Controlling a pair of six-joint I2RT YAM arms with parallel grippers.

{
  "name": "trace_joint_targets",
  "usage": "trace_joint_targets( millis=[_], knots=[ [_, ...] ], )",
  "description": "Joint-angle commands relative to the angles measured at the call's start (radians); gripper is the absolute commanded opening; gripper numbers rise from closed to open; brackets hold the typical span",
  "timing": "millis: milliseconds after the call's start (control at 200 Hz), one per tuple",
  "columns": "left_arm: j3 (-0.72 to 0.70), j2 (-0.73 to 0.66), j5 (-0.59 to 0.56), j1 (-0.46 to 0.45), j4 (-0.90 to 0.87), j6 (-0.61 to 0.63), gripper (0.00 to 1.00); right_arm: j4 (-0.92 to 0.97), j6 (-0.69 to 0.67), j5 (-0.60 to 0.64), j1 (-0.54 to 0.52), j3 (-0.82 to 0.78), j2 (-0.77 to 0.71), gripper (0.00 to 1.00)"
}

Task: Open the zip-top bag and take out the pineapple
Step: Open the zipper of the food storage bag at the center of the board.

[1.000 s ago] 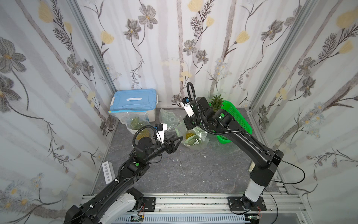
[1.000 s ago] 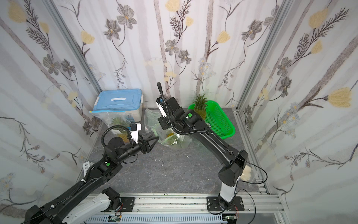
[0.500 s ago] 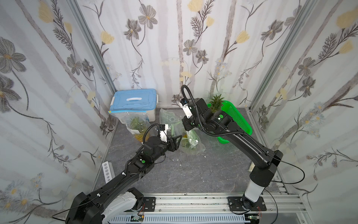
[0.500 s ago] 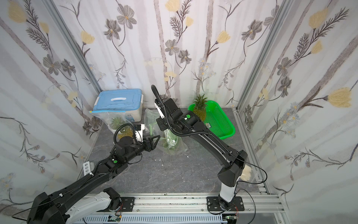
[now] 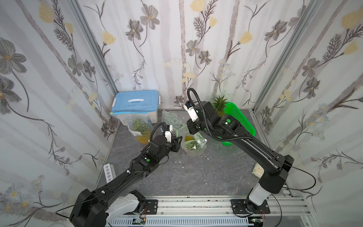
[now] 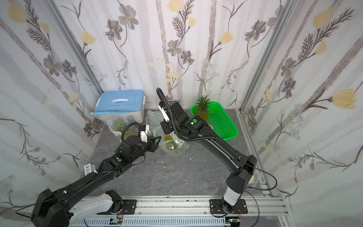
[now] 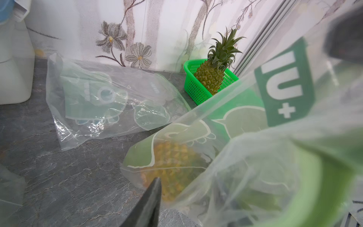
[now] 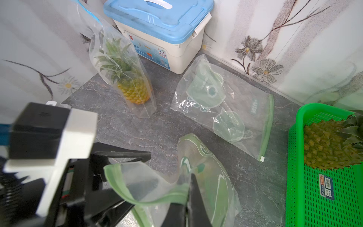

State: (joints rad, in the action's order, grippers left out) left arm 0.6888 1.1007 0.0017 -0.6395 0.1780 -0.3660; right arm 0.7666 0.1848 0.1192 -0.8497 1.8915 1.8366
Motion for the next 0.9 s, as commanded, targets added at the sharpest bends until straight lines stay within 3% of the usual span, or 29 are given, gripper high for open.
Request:
trace_joint_targets(
  millis=[0, 50, 220, 395, 460, 535, 600, 769, 894],
  knots=[
    [0.026, 0.033, 0.009, 0.001, 0.067, 0.016, 0.09, -0.105, -0.001, 0.003, 0.0, -0.031, -0.027, 0.0],
    [0.025, 0.032, 0.012, 0.0, 0.082, 0.017, 0.0, -0.106, 0.004, 0.019, 0.0, -0.052, -0.037, 0.0],
    [0.034, -0.001, 0.023, -0.004, 0.071, 0.044, 0.0, -0.155, 0.058, 0.06, 0.0, -0.238, -0.11, 0.0],
    [0.074, 0.053, 0.102, -0.049, 0.046, 0.048, 0.0, -0.238, 0.143, 0.049, 0.0, -0.466, -0.234, 0.0],
    [0.089, 0.068, 0.11, -0.072, 0.046, 0.047, 0.0, -0.242, 0.169, 0.048, 0.0, -0.52, -0.295, 0.05],
    [0.118, 0.088, 0.115, -0.098, 0.029, 0.047, 0.0, -0.223, 0.198, 0.054, 0.0, -0.554, -0.338, 0.2],
    [0.157, 0.111, 0.125, -0.119, -0.005, 0.053, 0.0, -0.205, 0.224, 0.06, -0.008, -0.575, -0.382, 0.25],
    [0.227, 0.142, 0.128, -0.168, -0.062, 0.086, 0.0, -0.174, 0.278, 0.044, -0.061, -0.613, -0.5, 0.3],
    [0.276, 0.152, 0.135, -0.184, -0.09, 0.103, 0.0, -0.088, 0.33, 0.133, -0.126, -0.584, -0.543, 0.31]
  ],
)
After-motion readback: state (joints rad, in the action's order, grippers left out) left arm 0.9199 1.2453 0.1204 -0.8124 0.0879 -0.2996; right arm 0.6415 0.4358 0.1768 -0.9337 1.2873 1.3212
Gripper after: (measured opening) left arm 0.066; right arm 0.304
